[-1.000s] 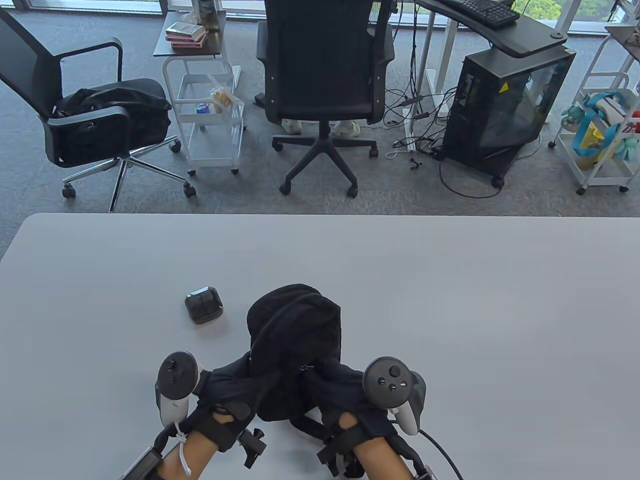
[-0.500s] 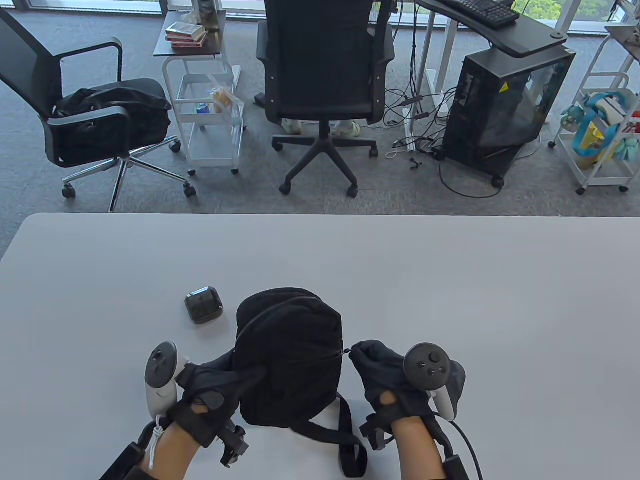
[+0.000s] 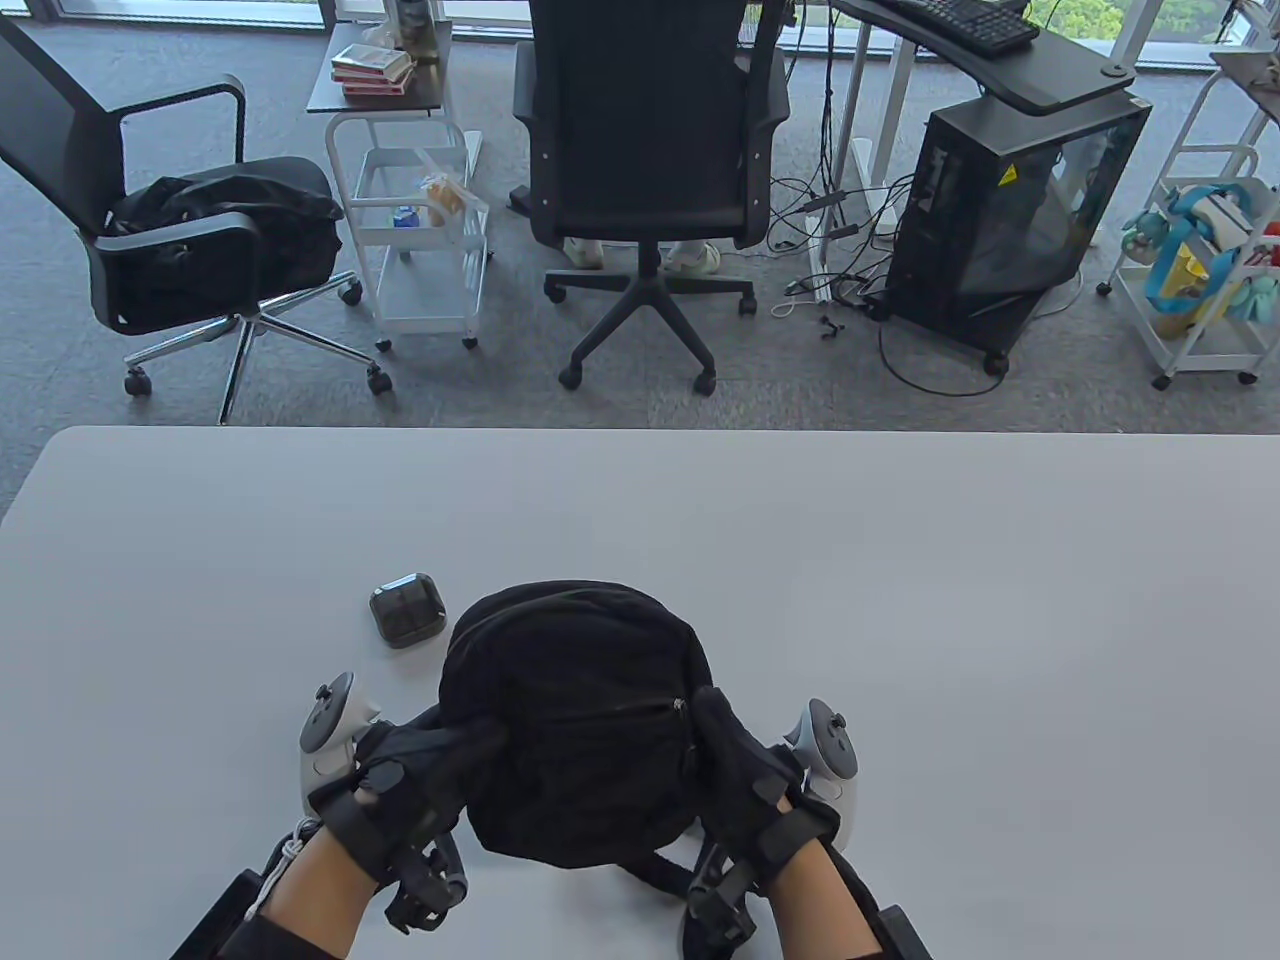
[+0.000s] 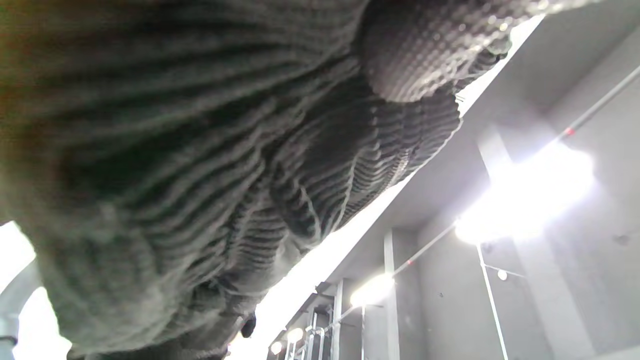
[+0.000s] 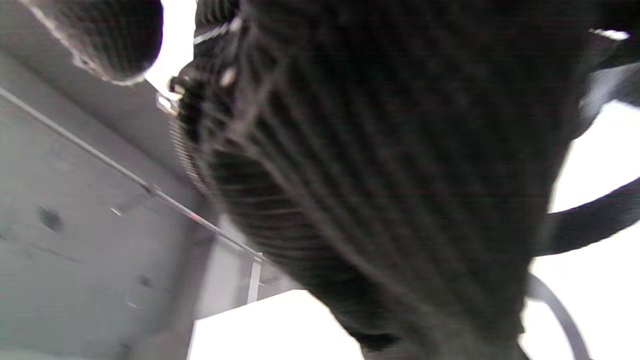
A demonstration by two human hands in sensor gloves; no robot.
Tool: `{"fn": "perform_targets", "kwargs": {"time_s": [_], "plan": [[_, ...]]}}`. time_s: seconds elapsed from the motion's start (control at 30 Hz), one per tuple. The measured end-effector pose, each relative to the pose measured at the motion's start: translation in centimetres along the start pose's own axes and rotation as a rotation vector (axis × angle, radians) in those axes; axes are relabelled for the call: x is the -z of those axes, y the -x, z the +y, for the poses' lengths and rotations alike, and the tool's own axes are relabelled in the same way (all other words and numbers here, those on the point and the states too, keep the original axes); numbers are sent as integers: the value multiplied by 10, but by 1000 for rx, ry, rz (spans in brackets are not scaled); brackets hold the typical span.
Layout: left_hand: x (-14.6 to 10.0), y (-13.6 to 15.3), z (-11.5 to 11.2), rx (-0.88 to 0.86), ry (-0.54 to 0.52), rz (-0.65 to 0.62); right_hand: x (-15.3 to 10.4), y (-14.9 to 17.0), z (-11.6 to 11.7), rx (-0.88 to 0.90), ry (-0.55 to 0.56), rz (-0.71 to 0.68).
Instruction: Put medicine box into the backpack's small front pocket
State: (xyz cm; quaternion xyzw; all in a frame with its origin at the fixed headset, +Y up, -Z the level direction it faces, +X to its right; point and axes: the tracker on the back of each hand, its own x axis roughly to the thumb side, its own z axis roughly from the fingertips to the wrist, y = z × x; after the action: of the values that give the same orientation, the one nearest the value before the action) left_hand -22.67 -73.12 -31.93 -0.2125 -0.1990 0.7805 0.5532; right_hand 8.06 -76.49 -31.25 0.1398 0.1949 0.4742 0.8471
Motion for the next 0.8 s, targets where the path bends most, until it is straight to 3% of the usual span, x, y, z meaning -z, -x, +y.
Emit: {"fn": "perform_targets", "kwargs": {"time_s": [0.27, 0.43, 0.57, 0.63, 0.73, 0.8], "plan": [[-1, 3, -3, 106, -38, 61, -2, -10, 4, 90, 54, -116], [-3, -7, 12, 382, -143, 64, -6, -29, 6, 55, 67, -223], [-1, -16, 46, 478, -367, 82, -10, -37, 2, 55, 133, -270], [6, -19, 68, 643, -488, 142, -11, -40, -1, 75, 148, -277], [18, -26, 95, 952, -546, 305, -14, -44, -4, 81, 207, -305], [30, -27, 111, 1036, -564, 359, -16, -46, -5, 67, 250, -321]]}}
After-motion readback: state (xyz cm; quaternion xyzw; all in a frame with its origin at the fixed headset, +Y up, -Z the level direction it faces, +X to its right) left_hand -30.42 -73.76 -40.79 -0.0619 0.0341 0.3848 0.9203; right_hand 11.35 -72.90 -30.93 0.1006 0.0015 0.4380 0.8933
